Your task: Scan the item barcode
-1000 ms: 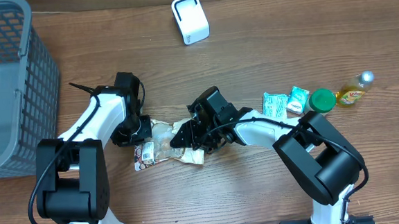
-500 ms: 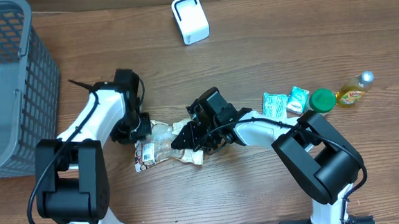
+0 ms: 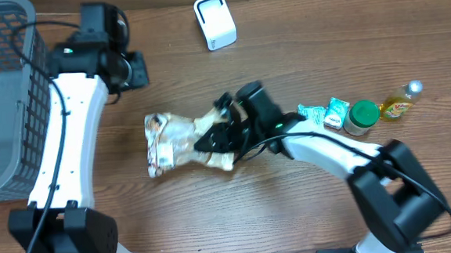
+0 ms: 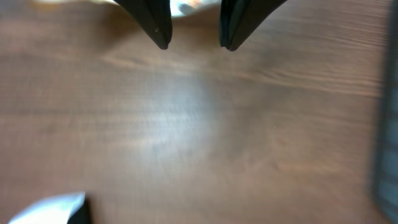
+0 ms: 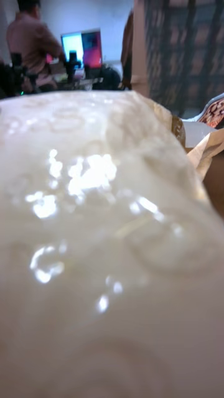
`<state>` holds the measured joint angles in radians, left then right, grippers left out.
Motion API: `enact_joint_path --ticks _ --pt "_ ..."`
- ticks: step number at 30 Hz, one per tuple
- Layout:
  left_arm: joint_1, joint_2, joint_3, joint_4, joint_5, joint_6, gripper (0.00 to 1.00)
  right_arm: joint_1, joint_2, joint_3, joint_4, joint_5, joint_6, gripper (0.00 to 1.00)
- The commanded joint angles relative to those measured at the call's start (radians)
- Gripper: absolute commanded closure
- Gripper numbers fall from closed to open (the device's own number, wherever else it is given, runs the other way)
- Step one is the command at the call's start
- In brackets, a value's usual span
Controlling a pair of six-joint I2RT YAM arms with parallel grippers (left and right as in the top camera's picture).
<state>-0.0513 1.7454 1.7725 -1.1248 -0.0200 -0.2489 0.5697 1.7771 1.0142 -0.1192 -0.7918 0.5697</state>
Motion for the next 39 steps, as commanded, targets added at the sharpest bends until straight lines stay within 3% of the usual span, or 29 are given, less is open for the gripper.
enact_joint_path --ticks 1,2,6,7,9,11,22,27,34,39 --pt "0.046 -0.014 0.045 -0.007 -0.086 0.018 0.6 -0.092 -0.106 0.008 0.005 -0.185 -0.11 0.84" --pt "0.065 -0.014 0.044 -0.01 -0.099 0.019 0.55 -0.12 -0.134 0.008 -0.003 -0.239 -0.145 0.84" --pt "0.119 -0.013 0.044 -0.037 -0.103 0.022 0.54 -0.192 -0.217 0.008 -0.047 -0.291 -0.19 0.85" --pt "0.132 -0.013 0.044 -0.043 -0.103 0.026 0.49 -0.205 -0.236 0.008 -0.06 -0.294 -0.208 0.85" --pt "0.149 -0.013 0.044 -0.049 -0.102 0.025 0.34 -0.222 -0.269 0.008 -0.087 -0.294 -0.246 0.86" --pt "0.159 -0.013 0.044 -0.055 -0.102 0.025 0.0 -0.232 -0.299 0.008 -0.113 -0.294 -0.291 0.86" --pt "0.163 -0.013 0.044 -0.056 -0.094 0.025 0.0 -0.238 -0.352 0.012 -0.183 -0.265 -0.363 0.88" --pt "0.163 -0.013 0.044 -0.056 -0.094 0.025 0.0 -0.239 -0.352 0.103 -0.225 -0.224 -0.378 0.88" --pt "0.163 -0.013 0.044 -0.056 -0.094 0.025 0.01 -0.231 -0.301 0.561 -0.671 0.196 -0.612 0.88" --pt "0.163 -0.013 0.044 -0.056 -0.095 0.025 0.01 -0.229 -0.198 0.914 -0.853 0.461 -0.732 0.87"
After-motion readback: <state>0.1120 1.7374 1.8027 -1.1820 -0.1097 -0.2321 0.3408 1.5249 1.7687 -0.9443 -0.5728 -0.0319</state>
